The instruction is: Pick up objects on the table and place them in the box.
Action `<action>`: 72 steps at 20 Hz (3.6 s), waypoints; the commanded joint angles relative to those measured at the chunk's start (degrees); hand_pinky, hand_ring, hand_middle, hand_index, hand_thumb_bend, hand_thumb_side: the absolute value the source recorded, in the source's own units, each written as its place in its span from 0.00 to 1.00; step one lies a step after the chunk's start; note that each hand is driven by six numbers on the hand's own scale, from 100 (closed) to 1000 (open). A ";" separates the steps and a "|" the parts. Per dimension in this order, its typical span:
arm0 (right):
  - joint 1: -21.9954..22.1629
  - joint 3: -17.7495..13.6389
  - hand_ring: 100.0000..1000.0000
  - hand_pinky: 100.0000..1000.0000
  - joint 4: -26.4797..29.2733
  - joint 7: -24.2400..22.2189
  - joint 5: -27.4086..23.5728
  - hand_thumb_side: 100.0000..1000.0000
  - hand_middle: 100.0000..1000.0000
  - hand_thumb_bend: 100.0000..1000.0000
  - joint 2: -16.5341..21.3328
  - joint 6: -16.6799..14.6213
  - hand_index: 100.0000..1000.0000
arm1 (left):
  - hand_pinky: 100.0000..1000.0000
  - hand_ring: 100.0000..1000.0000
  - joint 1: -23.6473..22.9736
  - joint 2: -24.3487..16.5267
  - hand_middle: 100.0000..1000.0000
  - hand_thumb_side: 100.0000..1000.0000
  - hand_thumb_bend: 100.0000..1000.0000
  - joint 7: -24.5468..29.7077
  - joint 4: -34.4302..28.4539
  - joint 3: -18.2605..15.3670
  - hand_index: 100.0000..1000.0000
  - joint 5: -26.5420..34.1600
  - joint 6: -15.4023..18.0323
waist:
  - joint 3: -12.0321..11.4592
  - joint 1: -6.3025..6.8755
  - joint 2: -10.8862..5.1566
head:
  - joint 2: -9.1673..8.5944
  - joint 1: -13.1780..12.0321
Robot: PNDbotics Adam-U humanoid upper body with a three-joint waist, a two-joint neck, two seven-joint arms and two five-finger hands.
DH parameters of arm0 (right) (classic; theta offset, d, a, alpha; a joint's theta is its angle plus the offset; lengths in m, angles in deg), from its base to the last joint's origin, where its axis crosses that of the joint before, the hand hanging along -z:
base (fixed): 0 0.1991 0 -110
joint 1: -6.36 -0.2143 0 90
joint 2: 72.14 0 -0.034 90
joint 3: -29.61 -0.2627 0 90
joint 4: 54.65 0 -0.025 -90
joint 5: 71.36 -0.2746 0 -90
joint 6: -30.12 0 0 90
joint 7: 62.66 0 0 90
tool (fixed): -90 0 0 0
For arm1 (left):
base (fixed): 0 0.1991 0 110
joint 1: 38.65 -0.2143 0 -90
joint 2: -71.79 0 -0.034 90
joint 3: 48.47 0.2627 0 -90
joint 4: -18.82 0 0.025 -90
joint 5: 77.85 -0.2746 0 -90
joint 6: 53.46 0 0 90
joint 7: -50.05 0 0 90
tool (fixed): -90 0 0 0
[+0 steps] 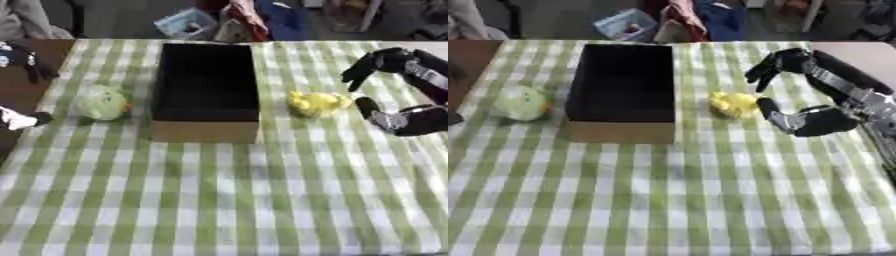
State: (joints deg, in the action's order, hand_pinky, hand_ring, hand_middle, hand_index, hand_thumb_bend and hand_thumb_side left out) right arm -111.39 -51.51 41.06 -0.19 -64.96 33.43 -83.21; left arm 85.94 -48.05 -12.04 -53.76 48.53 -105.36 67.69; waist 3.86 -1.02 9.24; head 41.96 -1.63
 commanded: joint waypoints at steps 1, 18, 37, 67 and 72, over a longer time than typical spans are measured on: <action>-1.04 -0.23 0.58 0.72 0.25 -0.36 -0.62 0.24 0.63 0.00 1.24 -0.06 0.78 | 0.69 0.55 3.41 -0.14 0.58 0.11 0.49 2.50 4.73 0.07 0.75 -3.24 1.90 | 0.28 0.24 -1.06 | -0.36 -0.36; -2.18 0.59 0.58 0.72 0.03 -1.41 -1.31 0.25 0.63 0.00 0.81 -0.18 0.78 | 0.67 0.55 10.89 6.62 0.57 0.14 0.54 -2.12 16.19 0.21 0.75 -14.91 5.37 | 3.24 0.63 -0.68 | -0.27 -1.71; -2.60 0.82 0.58 0.72 -0.26 -2.05 -1.74 0.27 0.63 0.00 0.13 -0.18 0.78 | 0.62 0.52 11.40 10.93 0.54 0.11 0.57 -19.04 19.64 0.51 0.71 -30.05 0.89 | 5.11 0.40 0.62 | -1.06 -2.55; -3.36 2.49 0.58 0.72 -1.02 -4.22 -2.28 0.30 0.63 0.00 -0.48 -0.57 0.78 | 0.54 0.41 17.44 13.08 0.42 0.08 0.44 -19.04 1.57 7.51 0.60 -19.99 3.97 | 6.89 1.56 -0.53 | -2.02 -3.41; -3.52 2.84 0.58 0.72 -1.23 -4.79 -2.49 0.30 0.62 0.00 -0.66 -0.61 0.78 | 0.54 0.43 17.25 14.91 0.44 0.09 0.44 -17.32 2.40 8.88 0.62 -20.31 5.82 | 7.30 1.54 -0.51 | -2.11 -3.58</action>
State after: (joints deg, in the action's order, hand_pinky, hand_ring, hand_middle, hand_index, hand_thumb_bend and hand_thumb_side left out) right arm -113.88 -48.34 39.60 -4.74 -66.94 31.91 -83.78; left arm 101.97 -32.56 -29.76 -51.04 57.43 -125.54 73.02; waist 11.05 0.62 9.85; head 40.64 -4.99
